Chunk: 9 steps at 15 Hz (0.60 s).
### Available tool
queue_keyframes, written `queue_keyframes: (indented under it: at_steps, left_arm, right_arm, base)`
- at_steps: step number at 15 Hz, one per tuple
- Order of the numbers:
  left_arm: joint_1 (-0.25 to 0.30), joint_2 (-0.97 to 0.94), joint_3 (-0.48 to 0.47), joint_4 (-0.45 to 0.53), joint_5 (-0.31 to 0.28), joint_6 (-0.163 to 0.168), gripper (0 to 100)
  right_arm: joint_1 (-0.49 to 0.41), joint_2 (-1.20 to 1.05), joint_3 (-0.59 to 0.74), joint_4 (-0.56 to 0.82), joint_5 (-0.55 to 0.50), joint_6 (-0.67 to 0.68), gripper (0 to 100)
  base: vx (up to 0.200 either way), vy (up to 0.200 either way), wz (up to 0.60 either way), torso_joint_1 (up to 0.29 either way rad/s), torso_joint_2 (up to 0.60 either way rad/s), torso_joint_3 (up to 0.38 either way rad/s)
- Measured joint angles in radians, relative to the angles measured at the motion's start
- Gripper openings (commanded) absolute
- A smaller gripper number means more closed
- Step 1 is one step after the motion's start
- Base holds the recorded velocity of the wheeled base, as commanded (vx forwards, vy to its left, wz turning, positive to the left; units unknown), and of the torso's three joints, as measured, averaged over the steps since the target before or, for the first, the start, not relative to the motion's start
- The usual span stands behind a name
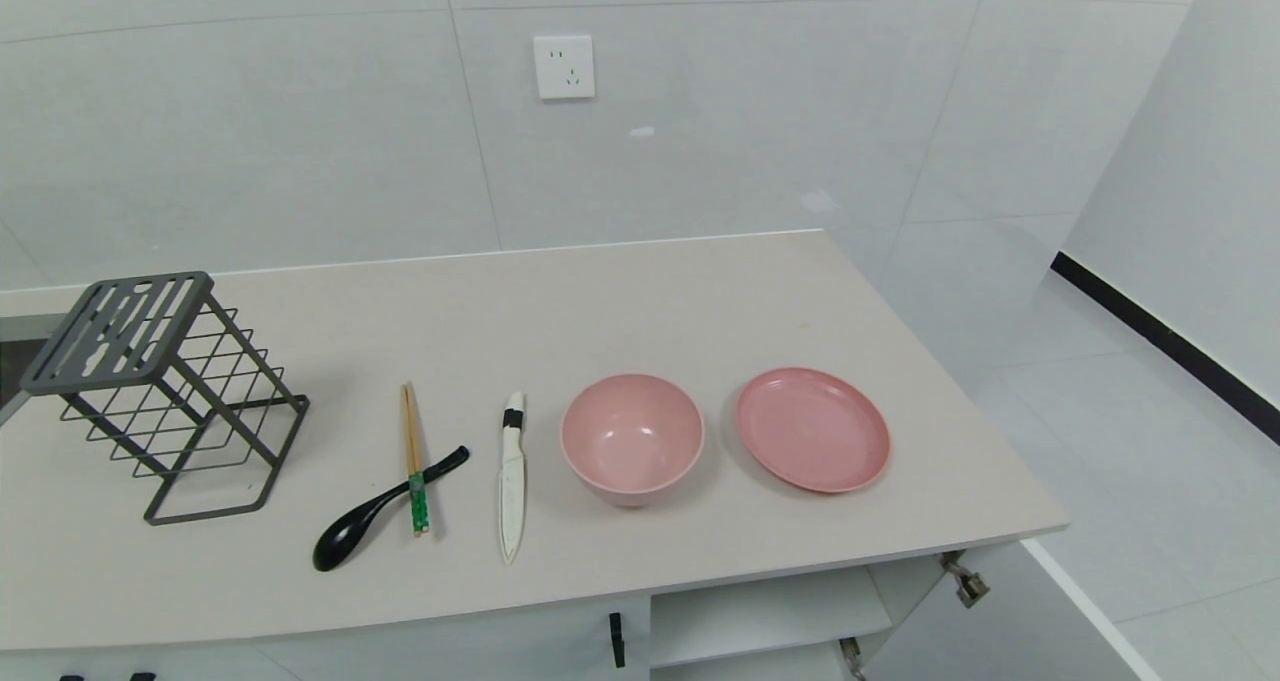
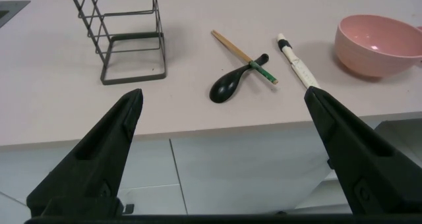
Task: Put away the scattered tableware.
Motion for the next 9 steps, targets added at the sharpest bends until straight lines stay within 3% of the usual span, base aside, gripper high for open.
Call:
queue_keyframes:
  at_steps: [4,9]
  left_arm:
    - [0.000,0.000,0.000,0.000,0.000,0.000,100]
    - [0.000,0.000,0.000,0.000,0.000,0.000,100]
  right_arm:
    - [0.111,0.224,-0.071,0.001,0.006,0.004,100]
    - [0.137,0.476,-0.156,-0.036,0.009,0.000,100]
  base:
    - [0.000,0.000,0.00,0.000,0.00,0.000]
    - [0.000,0.000,0.00,0.000,0.00,0.000]
